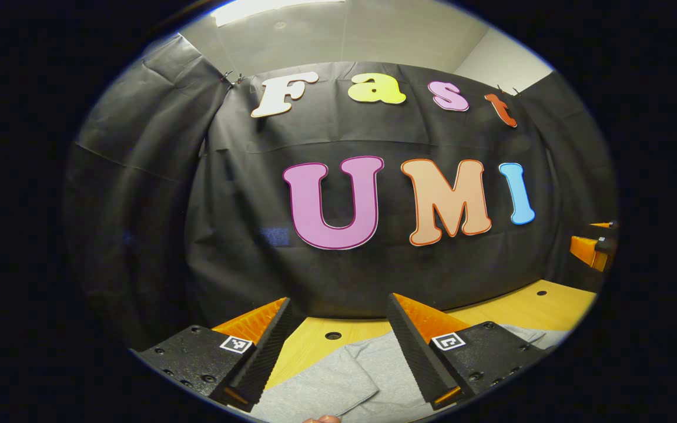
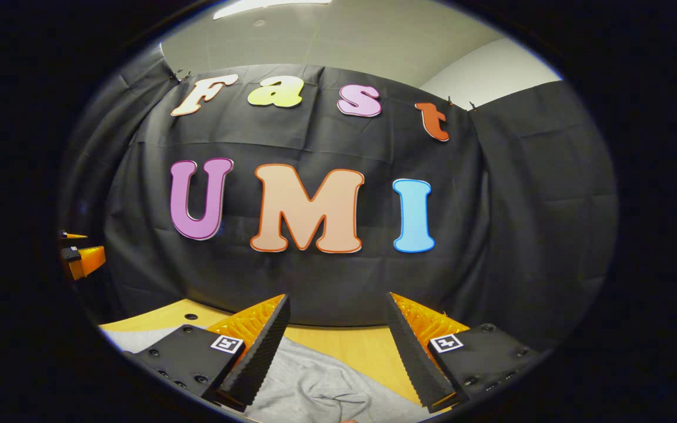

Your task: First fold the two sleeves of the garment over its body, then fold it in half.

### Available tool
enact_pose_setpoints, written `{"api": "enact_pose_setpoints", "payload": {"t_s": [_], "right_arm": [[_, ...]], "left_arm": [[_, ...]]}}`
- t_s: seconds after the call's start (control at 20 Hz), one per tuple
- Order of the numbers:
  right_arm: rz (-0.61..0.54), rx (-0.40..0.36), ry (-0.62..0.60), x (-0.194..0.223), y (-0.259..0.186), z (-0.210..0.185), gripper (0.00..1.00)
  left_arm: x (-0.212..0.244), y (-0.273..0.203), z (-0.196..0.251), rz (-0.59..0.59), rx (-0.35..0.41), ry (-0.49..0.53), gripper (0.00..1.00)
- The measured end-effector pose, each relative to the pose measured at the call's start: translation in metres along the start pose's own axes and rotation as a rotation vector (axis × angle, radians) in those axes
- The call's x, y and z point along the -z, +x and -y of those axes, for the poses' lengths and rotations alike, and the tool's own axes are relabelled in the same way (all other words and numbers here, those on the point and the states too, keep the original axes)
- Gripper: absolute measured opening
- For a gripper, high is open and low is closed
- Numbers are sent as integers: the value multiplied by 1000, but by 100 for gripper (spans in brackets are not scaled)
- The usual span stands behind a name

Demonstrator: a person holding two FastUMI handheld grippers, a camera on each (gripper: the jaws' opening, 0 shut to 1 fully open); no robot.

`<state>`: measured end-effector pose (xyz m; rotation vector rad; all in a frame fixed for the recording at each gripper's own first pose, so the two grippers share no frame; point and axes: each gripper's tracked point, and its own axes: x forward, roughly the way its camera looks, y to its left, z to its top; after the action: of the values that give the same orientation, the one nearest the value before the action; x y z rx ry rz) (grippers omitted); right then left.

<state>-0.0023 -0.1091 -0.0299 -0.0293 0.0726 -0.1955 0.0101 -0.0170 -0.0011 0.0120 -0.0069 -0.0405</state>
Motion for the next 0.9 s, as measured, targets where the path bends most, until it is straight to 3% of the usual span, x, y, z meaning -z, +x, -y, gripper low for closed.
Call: {"api": "enact_pose_setpoints", "payload": {"t_s": [0.45, 0.6, 0.65, 0.7, 0.9], "right_arm": [[-86, 167, -89, 37, -4, 96, 100], [-160, 208, -111, 65, -11, 124, 99], [-184, 221, -120, 75, -14, 133, 99], [-214, 231, -128, 86, -19, 140, 99], [-329, 270, -137, 129, -43, 169, 99]], "left_arm": [[2, 10, 21, 0, 55, 1, 94], [1, 12, 26, 0, 68, 9, 94], [2, 12, 27, 1, 71, 7, 99], [1, 12, 28, 0, 73, 5, 94], [5, 13, 32, -8, 80, 2, 94]]}}
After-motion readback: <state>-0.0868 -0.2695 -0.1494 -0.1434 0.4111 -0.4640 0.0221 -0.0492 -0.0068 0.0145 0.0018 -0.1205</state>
